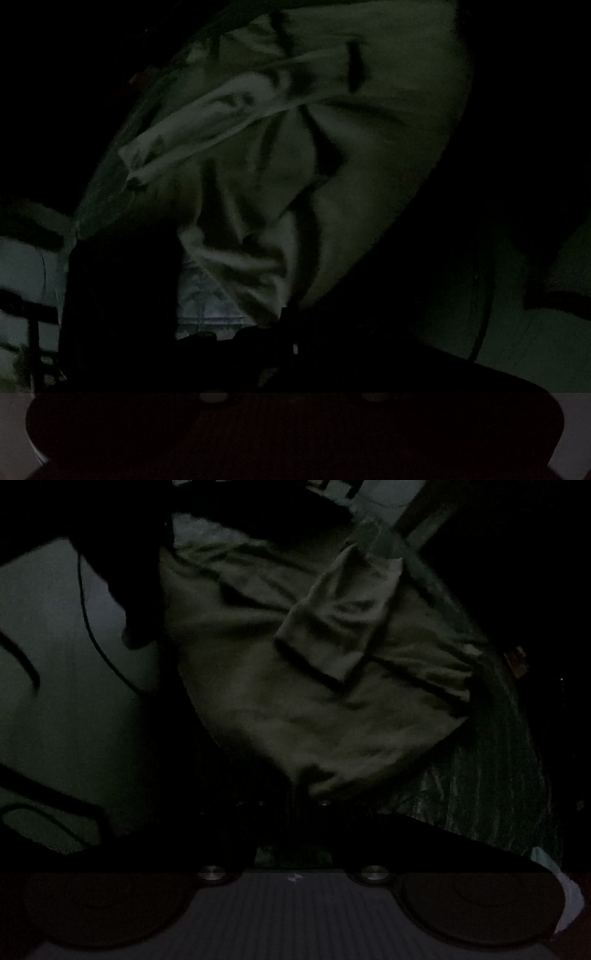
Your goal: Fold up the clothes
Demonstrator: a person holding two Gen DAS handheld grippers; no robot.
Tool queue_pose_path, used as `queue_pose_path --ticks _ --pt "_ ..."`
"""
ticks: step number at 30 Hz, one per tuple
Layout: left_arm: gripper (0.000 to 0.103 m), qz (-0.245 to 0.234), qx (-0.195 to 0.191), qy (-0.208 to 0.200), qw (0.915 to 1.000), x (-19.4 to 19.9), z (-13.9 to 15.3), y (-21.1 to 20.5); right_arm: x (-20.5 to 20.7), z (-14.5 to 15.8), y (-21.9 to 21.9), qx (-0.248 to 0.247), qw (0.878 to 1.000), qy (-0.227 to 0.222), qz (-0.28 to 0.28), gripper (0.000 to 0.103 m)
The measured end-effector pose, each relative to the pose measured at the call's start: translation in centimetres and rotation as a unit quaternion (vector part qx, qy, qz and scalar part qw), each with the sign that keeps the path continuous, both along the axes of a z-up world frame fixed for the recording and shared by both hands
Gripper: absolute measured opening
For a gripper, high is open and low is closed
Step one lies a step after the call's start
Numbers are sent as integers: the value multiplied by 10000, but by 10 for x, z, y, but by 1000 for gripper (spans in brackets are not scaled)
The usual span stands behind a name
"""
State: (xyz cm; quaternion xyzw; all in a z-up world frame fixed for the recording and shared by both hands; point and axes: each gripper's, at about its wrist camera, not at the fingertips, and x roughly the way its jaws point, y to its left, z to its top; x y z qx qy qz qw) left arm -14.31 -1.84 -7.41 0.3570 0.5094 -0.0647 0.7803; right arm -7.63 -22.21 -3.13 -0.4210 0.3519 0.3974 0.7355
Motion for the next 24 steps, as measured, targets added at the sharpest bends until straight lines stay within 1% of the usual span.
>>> queue_pose_path --ticks 2,5,7,8,9,10,11,12,13,14,15,16,17,19,21,22,24 --pt "1 30 -34 11 10000 1 2 1 -4 -3 -1 -228 9996 107 112 3" --pt "1 -63 39 27 10000 -1 1 -3 0 -4 -4 -227 9973 690 70 4" --pt "2 -75 65 107 9999 0 -1 -2 3 -4 -2 -315 9963 790 76 7" --pt "2 -80 74 164 9998 0 -2 -1 6 -5 -2 -342 9961 809 20 20" --pt "3 -84 82 222 9997 1 -3 -1 9 -5 -3 -310 9961 816 -103 49" --pt "3 -125 134 240 9995 0 -4 -1 13 -2 -5 -212 9964 783 -246 62" --pt "3 -214 242 208 9993 -1 -5 -3 16 0 -8 -114 9964 750 -388 66" --pt "5 -347 408 164 9984 -4 -8 -6 19 2 -10 -16 9960 716 -530 59" --pt "7 -536 649 103 9964 -8 -11 -10 20 5 -12 68 9962 620 -607 59" --pt "8 -725 889 42 9934 -12 -14 -14 17 8 -13 134 9972 436 -592 60" --pt "12 -920 1132 -21 9893 -16 -18 -18 14 12 -14 199 9978 252 -578 65" --pt "15 -1111 1359 -82 9844 -21 -22 -22 9 13 -14 179 9987 67 -471 68" --pt "16 -1270 1538 -134 9798 -25 -25 -25 3 11 -11 41 9996 -119 -238 70" --pt "17 -1466 1730 -190 9738 -30 -30 -29 -8 6 -5 -160 9991 -333 192 72" --pt "19 -1624 1881 -227 9684 -33 -34 -30 -14 0 5 -324 9974 -388 522 78" --pt "17 -1704 1940 -260 9657 -34 -36 -31 -15 -3 10 -406 9961 -395 669 79" --pt "16 -1834 2065 -331 9605 -35 -39 -32 -19 -11 21 -632 9925 -405 963 80"
